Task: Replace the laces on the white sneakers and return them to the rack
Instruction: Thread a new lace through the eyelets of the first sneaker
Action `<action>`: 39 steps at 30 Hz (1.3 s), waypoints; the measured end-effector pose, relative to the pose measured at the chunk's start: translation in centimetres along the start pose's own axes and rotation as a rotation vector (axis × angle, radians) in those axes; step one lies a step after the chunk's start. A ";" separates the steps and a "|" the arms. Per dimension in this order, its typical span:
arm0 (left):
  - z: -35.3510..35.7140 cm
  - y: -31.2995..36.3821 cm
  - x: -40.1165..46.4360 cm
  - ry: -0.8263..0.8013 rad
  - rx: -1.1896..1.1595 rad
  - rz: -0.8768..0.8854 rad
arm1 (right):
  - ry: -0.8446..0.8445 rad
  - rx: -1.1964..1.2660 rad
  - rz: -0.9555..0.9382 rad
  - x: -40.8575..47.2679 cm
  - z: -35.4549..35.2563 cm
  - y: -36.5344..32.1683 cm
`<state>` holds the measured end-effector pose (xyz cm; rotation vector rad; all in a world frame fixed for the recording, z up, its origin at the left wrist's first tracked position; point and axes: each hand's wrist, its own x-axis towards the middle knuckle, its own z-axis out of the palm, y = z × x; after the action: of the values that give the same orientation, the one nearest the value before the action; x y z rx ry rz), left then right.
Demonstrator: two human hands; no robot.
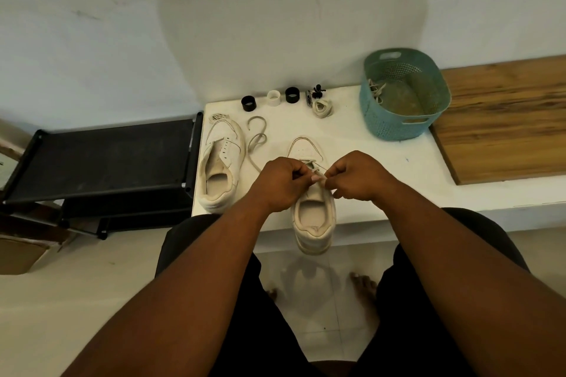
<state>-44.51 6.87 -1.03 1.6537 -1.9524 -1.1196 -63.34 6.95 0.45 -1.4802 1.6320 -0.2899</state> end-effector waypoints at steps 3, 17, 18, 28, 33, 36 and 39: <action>-0.1 -0.1 0.1 -0.058 0.039 -0.007 | -0.017 0.050 0.021 -0.2 -0.2 0.0; 1.7 1.0 0.3 0.104 0.293 -0.014 | -0.031 0.156 0.030 -0.5 0.2 0.1; 1.7 1.2 0.2 0.109 0.315 0.001 | -0.030 0.147 0.021 -0.6 0.2 0.1; 1.6 0.5 -0.2 0.115 0.236 0.046 | 0.089 0.226 0.008 -0.6 0.8 1.0; 0.7 -0.7 -0.5 0.162 0.266 0.127 | 0.215 0.387 0.050 -0.2 1.6 1.1; 0.6 -1.7 -0.9 0.108 0.113 0.005 | 0.208 0.950 0.096 -0.4 1.3 0.6; 0.9 -2.2 -1.5 0.078 -0.067 -0.051 | 0.145 1.311 0.064 -0.9 0.3 0.4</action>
<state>-43.30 8.52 -2.88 1.6946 -1.8147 -1.1095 -63.48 8.00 0.41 -0.3916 1.1171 -1.1712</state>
